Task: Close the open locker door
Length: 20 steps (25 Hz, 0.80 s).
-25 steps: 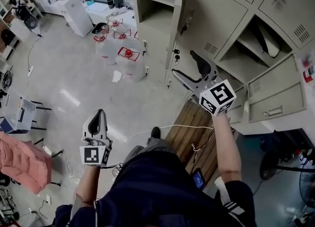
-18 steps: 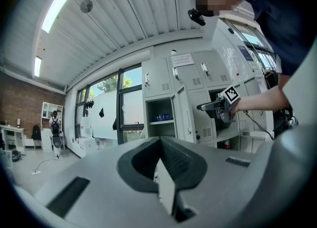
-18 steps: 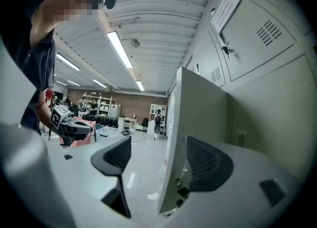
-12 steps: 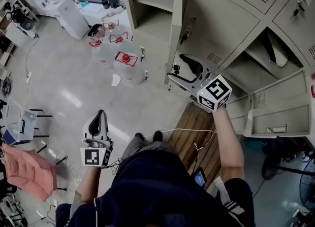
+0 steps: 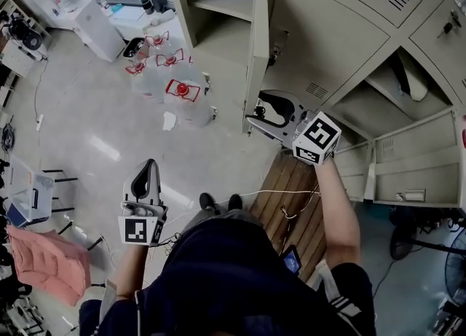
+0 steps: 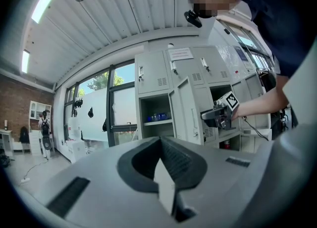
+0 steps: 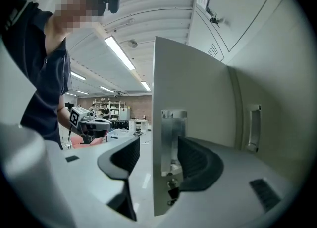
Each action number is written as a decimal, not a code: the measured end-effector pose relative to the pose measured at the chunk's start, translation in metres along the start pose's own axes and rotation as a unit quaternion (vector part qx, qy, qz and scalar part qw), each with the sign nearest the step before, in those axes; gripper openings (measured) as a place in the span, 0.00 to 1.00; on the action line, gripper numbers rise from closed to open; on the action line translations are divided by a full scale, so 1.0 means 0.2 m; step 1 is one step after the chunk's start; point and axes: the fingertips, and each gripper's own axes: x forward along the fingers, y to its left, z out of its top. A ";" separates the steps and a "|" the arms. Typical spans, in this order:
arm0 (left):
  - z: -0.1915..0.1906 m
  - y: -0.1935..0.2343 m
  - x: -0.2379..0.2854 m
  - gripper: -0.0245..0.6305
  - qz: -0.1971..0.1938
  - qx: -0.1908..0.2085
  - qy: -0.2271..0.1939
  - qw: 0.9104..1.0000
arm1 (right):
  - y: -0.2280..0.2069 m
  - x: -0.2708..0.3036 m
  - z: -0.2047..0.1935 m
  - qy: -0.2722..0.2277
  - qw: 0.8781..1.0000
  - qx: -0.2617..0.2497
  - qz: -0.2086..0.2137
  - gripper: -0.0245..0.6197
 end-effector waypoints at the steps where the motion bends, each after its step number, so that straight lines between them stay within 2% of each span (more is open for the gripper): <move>1: 0.00 0.00 0.01 0.04 -0.001 -0.001 0.002 1.000 | 0.00 0.00 -0.01 0.001 1.000 0.001 0.003 0.41; 5: -0.01 0.01 0.03 0.04 -0.004 -0.005 0.008 1.000 | -0.01 0.00 -0.03 0.002 1.000 0.005 0.006 0.34; 9: -0.01 0.01 0.03 0.04 -0.007 -0.005 0.011 1.000 | 0.00 0.01 -0.05 0.006 1.000 0.006 0.010 0.32; 12: -0.06 0.03 0.02 0.04 -0.005 0.001 0.023 1.000 | -0.01 0.02 -0.05 0.005 1.000 0.007 0.007 0.24; 20: -0.02 0.03 0.02 0.04 -0.003 0.001 0.006 1.000 | -0.01 0.03 -0.05 0.002 1.000 0.005 0.009 0.22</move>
